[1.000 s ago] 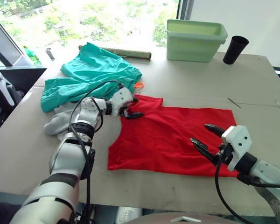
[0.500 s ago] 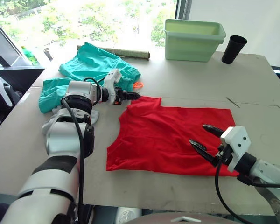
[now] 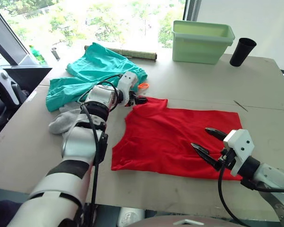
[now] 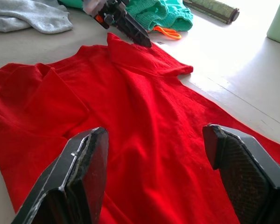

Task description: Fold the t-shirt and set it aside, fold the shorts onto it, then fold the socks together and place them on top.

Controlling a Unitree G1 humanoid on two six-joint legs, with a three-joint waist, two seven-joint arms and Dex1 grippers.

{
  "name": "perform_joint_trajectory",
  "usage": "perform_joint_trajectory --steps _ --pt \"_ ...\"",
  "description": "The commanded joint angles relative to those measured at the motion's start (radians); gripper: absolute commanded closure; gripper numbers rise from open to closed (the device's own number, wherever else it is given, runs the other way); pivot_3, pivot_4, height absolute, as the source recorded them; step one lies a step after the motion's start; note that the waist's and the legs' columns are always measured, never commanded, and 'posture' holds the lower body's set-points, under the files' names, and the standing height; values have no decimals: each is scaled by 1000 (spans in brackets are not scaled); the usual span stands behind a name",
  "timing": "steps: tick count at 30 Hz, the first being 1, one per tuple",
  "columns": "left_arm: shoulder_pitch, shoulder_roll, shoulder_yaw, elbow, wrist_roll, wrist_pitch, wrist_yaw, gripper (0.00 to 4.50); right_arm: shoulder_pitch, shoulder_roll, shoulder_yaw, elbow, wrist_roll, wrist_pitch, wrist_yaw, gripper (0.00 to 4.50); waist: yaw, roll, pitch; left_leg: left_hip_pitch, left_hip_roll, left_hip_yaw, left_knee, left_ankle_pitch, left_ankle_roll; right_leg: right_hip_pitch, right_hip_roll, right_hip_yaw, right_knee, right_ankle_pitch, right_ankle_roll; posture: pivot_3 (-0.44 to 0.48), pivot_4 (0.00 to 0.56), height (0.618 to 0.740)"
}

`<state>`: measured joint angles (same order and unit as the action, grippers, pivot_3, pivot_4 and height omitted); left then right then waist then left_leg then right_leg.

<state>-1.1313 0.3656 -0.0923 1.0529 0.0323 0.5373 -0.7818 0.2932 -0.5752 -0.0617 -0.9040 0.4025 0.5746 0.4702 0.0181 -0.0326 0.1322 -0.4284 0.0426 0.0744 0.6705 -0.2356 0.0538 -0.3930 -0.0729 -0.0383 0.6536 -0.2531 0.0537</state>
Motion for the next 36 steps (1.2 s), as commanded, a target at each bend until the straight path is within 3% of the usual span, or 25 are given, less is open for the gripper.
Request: perform_joint_trajectory --steps 1,5,6,14,21,26,29,34,36 --pt "65 -36 -27 -3 26 -38 37 2287 17 -4 -26 -53 4 -11 -5 1063 0 2 -2 0 0 0 0 0 0 0 0 0 0 0 0 0 150 740" --pt "76 -45 13 10 5 -115 50 4122 40 -3 -29 -62 0 -13 -8 1063 1 3 -5 0 -1 0 0 0 0 0 -1 0 0 0 0 0 150 740" --pt "72 -48 32 11 -12 -136 34 4358 43 -3 -30 -63 0 -13 -8 1063 2 3 -4 0 -1 0 0 0 0 0 -1 0 -1 0 0 0 150 740" --pt "26 -29 114 16 -97 -240 -125 4358 47 -4 -34 -58 -4 -14 -11 1063 -9 2 -4 -2 -1 0 0 0 0 -2 0 0 -1 0 0 0 150 740" --pt "24 1 112 -11 -102 -441 -230 4358 39 -6 -40 -46 -6 -15 -11 1063 -5 2 -4 -2 0 0 -1 0 0 -3 2 0 -1 0 0 0 150 740" --pt "0 30 111 3 -97 -387 -222 4358 29 -11 -46 -37 -4 -11 -4 1063 -4 2 -3 -3 -1 0 -1 0 0 -2 1 0 -2 0 0 0 150 740" --pt "3 38 83 6 -56 -297 -154 3477 26 -13 -44 -34 -5 -11 -4 1063 -6 2 -3 -2 -1 0 -1 0 0 -2 1 0 -1 0 0 0 150 740" --pt "33 13 10 -55 32 -225 -15 1454 21 -12 -38 -33 -5 -10 -4 1063 -5 2 -3 -2 -1 0 -1 0 0 -2 1 0 -1 0 0 0 150 740" --pt "40 0 1 -79 43 -169 22 1454 19 -13 -40 -34 -4 -9 -3 1063 -4 1 -3 -3 -1 0 -1 0 0 -2 1 0 -1 0 0 0 150 740"
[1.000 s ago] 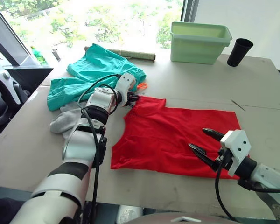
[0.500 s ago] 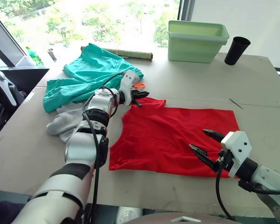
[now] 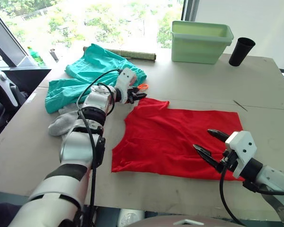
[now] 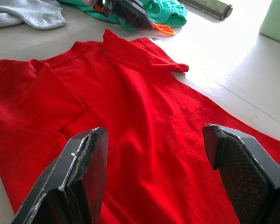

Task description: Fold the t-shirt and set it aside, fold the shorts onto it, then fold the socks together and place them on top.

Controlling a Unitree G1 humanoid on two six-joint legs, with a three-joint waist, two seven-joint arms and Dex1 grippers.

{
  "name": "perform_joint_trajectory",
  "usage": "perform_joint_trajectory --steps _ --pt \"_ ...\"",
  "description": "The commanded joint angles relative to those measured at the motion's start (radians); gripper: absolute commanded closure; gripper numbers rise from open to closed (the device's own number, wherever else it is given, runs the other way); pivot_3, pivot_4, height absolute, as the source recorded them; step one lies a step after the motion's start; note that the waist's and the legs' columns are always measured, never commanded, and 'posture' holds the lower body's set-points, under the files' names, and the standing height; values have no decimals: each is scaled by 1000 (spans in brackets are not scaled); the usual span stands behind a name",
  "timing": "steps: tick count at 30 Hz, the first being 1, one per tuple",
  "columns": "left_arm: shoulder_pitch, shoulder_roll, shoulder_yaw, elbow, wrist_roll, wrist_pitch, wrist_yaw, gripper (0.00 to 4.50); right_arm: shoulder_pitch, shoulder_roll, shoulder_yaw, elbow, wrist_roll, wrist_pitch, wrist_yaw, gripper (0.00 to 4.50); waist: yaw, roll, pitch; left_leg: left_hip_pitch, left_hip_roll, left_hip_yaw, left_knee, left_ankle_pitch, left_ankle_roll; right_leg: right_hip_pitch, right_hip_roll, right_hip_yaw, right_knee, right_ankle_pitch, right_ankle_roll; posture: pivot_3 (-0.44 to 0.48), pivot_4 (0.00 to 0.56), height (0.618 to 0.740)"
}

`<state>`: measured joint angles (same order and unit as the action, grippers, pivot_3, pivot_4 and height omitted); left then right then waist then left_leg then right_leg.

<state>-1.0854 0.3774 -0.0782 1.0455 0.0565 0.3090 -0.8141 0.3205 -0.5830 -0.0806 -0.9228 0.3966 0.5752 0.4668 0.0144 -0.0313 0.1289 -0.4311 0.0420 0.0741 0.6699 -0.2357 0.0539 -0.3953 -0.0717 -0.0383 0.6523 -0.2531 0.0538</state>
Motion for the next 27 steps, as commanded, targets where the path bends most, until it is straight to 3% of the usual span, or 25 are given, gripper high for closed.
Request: perform_joint_trajectory --steps 1,5,11,14,19,23,26,27 --pt "-5 -20 -12 -80 20 80 82 1454 -9 -5 -22 -16 4 -8 1 1063 0 0 0 0 0 0 0 0 0 0 0 0 0 0 0 0 150 740" --pt "-29 -48 -15 -52 34 148 163 1454 -17 -9 -14 -24 8 -16 15 1063 -1 0 0 0 0 0 0 0 0 0 0 0 0 0 0 0 150 740" --pt "-40 -71 -50 -22 54 162 144 1454 -35 -16 -11 -38 -2 -58 42 1063 -1 0 0 1 0 0 0 0 0 0 0 0 2 0 0 0 150 740" --pt "-28 -77 -73 -14 66 155 128 2164 -36 -17 -12 -41 -7 -64 42 1063 1 0 0 1 0 0 0 0 0 0 0 0 1 0 0 0 150 740" --pt "8 -77 -88 -50 69 121 114 4418 -20 -15 -13 -48 -17 -60 34 1063 0 0 -1 1 0 0 0 0 0 0 0 0 1 0 0 0 150 740" --pt "15 -73 -52 -88 35 63 111 4418 -16 -15 -20 -49 -17 -58 34 1063 1 0 -1 1 0 0 0 0 0 0 0 0 1 0 0 0 150 740" --pt "19 -59 -31 -109 20 -41 101 4418 -16 -17 -26 -46 -16 -55 34 1063 0 0 0 1 0 0 0 0 0 0 -1 0 1 0 0 0 150 740" --pt "23 -50 -22 -128 12 -143 93 4418 -21 -16 -26 -41 -18 -53 32 1063 0 0 0 1 0 0 0 0 0 0 -1 0 1 0 0 0 150 740"
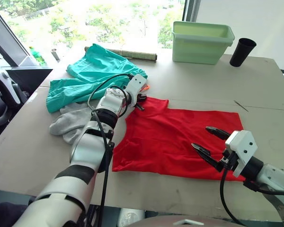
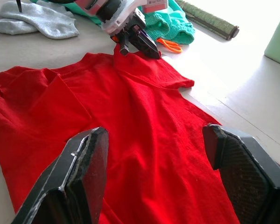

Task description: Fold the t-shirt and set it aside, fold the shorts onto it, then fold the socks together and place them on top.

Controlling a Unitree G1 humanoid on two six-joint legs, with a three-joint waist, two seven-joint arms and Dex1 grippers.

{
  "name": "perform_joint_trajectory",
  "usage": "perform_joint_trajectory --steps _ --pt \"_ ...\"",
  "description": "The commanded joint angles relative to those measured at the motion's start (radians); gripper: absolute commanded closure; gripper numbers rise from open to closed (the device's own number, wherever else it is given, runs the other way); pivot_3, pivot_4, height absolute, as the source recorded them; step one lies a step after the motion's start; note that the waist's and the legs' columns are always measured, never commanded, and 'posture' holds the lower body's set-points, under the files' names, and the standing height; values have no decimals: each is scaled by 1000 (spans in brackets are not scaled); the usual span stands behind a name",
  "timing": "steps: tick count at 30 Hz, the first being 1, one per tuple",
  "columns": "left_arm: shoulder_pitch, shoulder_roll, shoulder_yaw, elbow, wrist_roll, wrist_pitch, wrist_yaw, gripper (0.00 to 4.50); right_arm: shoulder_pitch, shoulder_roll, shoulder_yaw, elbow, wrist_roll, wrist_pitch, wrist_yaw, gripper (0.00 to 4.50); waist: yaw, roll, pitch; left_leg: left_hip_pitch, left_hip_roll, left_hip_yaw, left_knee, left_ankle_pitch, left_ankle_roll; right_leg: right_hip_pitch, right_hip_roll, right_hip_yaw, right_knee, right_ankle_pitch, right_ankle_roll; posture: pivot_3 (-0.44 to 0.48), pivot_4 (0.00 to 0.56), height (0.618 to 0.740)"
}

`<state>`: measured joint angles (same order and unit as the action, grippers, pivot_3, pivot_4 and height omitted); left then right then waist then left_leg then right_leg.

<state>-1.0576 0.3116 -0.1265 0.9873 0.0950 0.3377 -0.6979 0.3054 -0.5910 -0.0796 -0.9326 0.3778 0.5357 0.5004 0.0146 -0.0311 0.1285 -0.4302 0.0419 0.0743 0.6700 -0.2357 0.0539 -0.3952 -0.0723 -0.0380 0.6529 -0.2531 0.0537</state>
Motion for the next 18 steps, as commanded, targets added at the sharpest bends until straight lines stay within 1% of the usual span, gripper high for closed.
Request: perform_joint_trajectory --steps 1,3,4,7,11,13,16,18 --pt "1 23 35 -91 -41 -260 -46 4418 -11 -9 -28 -25 0 -13 -2 1063 0 0 1 0 0 0 0 0 0 0 0 0 0 0 0 0 150 740" --pt "6 30 47 -112 -62 -377 -72 4418 -16 -9 -31 -16 0 -12 0 1063 0 -1 1 -1 0 0 0 0 0 -1 0 0 0 0 0 0 150 740" --pt "27 44 34 -142 -64 -476 -118 4418 -18 -9 -39 -11 3 -9 0 1063 0 0 1 -1 0 0 0 0 0 -1 0 0 0 0 0 0 150 740" --pt "83 70 31 -231 -102 -692 -218 4418 -20 -16 -74 8 10 19 -5 1063 -1 0 1 -1 1 1 0 0 0 0 0 0 -1 0 0 0 150 740" --pt "173 98 15 -346 -167 -893 -353 4418 -23 -27 -132 41 32 71 -8 1063 0 0 1 0 3 2 -1 0 0 0 0 1 -1 0 -1 0 150 740" --pt "245 129 -9 -403 -190 -1002 -429 4418 -24 -41 -159 56 41 81 7 1063 0 0 1 0 3 2 0 0 0 0 0 1 -1 0 -1 0 150 740" --pt "331 174 -45 -435 -200 -1143 -502 4418 -26 -72 -183 90 34 89 30 1063 -3 1 0 1 3 3 -1 0 0 0 0 2 -1 0 -1 0 150 740" --pt "361 195 -60 -446 -223 -1206 -536 4418 -34 -90 -198 119 34 101 36 1063 -2 1 0 1 3 3 -1 0 0 0 0 2 -1 0 -1 0 150 740"
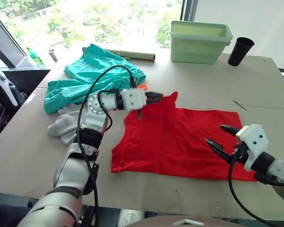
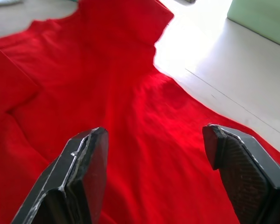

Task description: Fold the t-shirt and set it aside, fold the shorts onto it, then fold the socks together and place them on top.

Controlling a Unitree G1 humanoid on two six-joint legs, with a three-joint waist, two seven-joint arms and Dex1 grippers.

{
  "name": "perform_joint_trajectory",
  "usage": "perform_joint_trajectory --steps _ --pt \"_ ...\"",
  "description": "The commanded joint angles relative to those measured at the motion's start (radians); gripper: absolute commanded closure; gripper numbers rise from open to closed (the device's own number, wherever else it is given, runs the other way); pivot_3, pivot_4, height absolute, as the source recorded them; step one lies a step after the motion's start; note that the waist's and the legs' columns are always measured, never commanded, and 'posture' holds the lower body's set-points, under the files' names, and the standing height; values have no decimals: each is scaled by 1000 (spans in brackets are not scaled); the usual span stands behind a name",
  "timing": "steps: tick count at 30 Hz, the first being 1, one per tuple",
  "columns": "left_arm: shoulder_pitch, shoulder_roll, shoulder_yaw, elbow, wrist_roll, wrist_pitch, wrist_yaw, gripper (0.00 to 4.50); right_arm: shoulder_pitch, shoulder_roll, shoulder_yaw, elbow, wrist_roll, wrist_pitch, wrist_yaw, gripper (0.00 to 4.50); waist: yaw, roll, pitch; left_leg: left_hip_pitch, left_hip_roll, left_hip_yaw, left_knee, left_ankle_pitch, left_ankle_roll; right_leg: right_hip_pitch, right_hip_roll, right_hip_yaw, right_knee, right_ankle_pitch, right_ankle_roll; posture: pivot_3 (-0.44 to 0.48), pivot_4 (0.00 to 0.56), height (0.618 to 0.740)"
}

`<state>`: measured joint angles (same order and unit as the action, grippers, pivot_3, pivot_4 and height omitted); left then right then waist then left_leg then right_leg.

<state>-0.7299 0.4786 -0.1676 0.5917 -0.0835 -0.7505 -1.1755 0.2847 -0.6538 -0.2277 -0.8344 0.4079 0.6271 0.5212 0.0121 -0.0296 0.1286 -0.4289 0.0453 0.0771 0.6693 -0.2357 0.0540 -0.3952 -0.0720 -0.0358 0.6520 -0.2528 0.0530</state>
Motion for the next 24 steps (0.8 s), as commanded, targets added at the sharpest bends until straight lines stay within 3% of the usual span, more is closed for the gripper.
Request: perform_joint_trajectory --steps 1,8,18,24 --pt "52 43 -27 -62 -64 -146 -83 4418 -20 -36 -58 34 8 16 20 1063 1 0 0 0 0 0 0 0 0 0 0 0 0 0 0 0 150 740" --pt "148 129 -38 -129 -158 -174 -158 4418 -44 -102 -75 115 -53 -8 39 1063 2 1 0 0 2 0 0 0 0 0 0 0 0 0 0 0 150 740" --pt "256 214 39 -216 -340 4 -218 4418 -106 -187 -33 257 -194 -82 61 1063 -3 2 0 1 2 1 0 0 0 0 0 1 0 0 0 0 150 740" --pt "295 222 104 -207 -329 31 -186 4418 -139 -244 0 326 -278 -141 94 1063 2 4 1 1 2 1 0 0 0 0 1 1 0 0 0 0 150 740"
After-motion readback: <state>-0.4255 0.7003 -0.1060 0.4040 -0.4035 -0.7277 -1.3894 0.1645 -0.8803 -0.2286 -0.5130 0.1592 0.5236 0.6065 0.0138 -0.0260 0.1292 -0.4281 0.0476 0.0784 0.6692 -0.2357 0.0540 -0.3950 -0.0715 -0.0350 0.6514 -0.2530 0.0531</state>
